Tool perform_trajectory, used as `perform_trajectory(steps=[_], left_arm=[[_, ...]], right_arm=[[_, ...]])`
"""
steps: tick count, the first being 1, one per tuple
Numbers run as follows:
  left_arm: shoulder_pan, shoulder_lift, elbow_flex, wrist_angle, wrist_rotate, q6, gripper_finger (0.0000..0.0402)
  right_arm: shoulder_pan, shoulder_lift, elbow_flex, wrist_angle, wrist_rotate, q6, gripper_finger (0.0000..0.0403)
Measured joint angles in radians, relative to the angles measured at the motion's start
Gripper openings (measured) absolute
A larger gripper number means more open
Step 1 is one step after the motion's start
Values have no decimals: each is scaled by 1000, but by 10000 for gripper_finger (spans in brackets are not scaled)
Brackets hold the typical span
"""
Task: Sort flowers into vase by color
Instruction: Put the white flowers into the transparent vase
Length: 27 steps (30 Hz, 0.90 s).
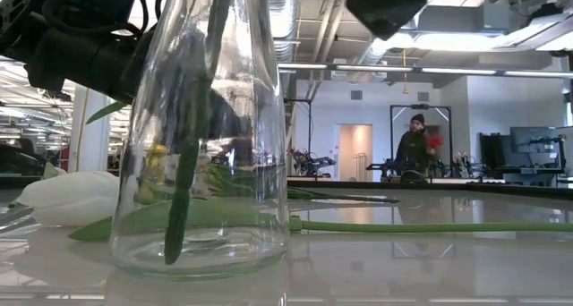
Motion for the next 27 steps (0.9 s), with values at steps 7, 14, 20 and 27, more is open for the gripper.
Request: perform_trajectory(steps=[7,14,20,27], left_arm=[[0,0,0,-6,0,0,212],[1,0,0,-5,-2,14,212],[1,0,0,-8,-5,23,212],[1,0,0,-47,-5,23,212]], right_arm=[[-1,-152,41,-406,66,3,248],[-100,-224,19,-525,385,-5,248],[-287,-145,-96,-258,350,-34,248],[-401,69,-118,27,227,-74,248]])
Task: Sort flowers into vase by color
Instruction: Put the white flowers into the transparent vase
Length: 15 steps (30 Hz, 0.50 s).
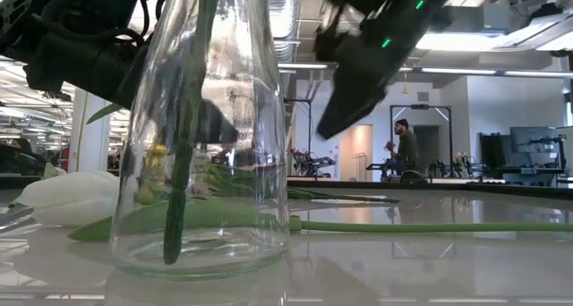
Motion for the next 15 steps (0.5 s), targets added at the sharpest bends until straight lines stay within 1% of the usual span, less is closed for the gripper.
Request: perform_trajectory(steps=[2,5,11,15], left_arm=[[0,0,0,-4,0,0,212],[0,0,0,-4,-1,-1,212],[0,0,0,-12,-2,-2,212],[0,0,0,-11,-5,-3,212]], right_arm=[[-7,59,3,62,-42,-11,248],[-13,128,25,86,-76,-13,248],[-15,208,34,174,-78,-6,248],[-18,243,39,190,-69,8,242]])
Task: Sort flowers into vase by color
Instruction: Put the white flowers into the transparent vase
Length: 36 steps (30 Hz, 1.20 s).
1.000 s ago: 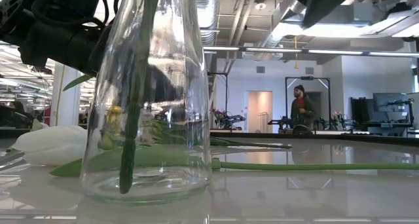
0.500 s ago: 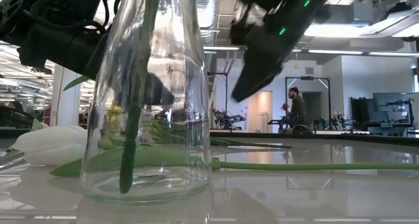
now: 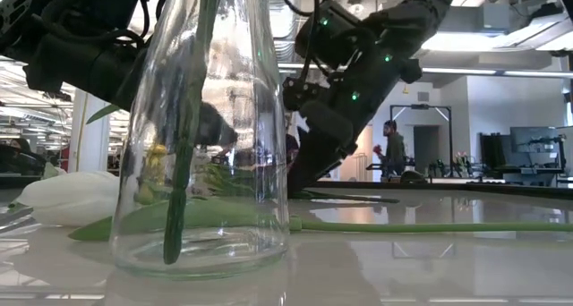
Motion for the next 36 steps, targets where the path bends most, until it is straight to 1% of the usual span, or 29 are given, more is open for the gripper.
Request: perform_trajectory(steps=[3,6,9,12,13,15,16,18,20,21,23,26,28,30,32,34,36], left_arm=[[0,0,0,4,-14,-5,212],[3,0,0,1,-21,-6,212],[3,0,0,0,-21,-7,212],[3,0,0,-2,-18,-7,212],[3,0,0,-3,-17,-7,212],[3,0,0,-7,-17,-8,212],[3,0,0,-8,-17,-11,212],[3,0,0,-12,-16,-15,212],[3,0,0,-17,-16,-19,212],[3,0,0,-21,-15,-22,212],[3,0,0,-23,-15,-23,212],[2,0,0,-23,-15,-24,212],[3,0,0,-22,-15,-25,212],[3,0,0,-22,-15,-26,212],[3,0,0,-21,-15,-27,212],[3,0,0,-18,-15,-27,212],[3,0,0,-18,-16,-32,212]], right_arm=[[-10,17,1,6,1,20,214],[-14,26,3,-6,0,22,171],[-12,23,6,-63,2,24,110],[-8,-8,5,-145,6,65,36],[-7,-27,3,-179,6,71,25],[-2,-72,-1,-262,25,93,25],[4,-99,-4,-308,58,101,26],[22,-168,-4,-378,154,120,28],[49,-251,-10,-442,279,152,26],[64,-294,-22,-461,330,172,26],[102,-377,-52,-488,396,214,26],[178,-512,-107,-481,487,283,26],[241,-597,-143,-476,567,328,26],[318,-670,-189,-441,648,360,26],[404,-731,-236,-345,721,357,26],[492,-774,-280,-194,792,300,26],[579,-796,-321,-28,865,206,26]])
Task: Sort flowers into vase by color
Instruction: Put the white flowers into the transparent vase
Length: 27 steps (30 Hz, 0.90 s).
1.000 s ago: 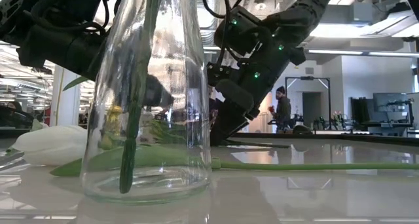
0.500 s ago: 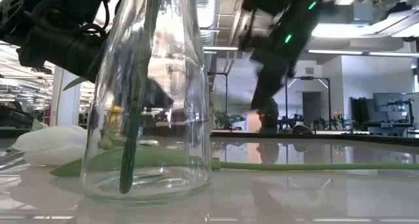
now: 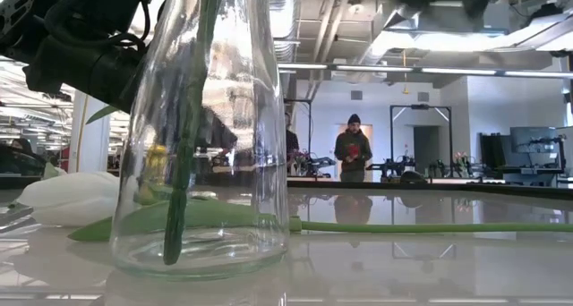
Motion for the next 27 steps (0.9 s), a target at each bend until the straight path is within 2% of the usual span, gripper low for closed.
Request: perform_trajectory(steps=[3,6,8,12,15,17,21,27], left_arm=[[0,0,0,3,-4,-1,212],[0,0,0,13,-6,-1,212],[0,0,0,19,-7,-1,212],[3,0,0,31,-7,-1,212],[3,0,0,31,-7,-1,212],[3,0,0,30,-7,-1,212],[3,0,0,30,-6,-2,212],[3,0,0,33,-6,-1,212]], right_arm=[[107,6,-31,254,79,-199,26],[179,51,-37,576,80,-453,26],[202,109,-38,782,-11,-605,26],[194,254,-39,1121,-324,-773,26],[167,378,-39,1320,-502,-800,26],[145,457,-38,1434,-570,-784,26],[107,588,0,1582,-651,-722,26],[66,726,105,1628,-724,-660,26]])
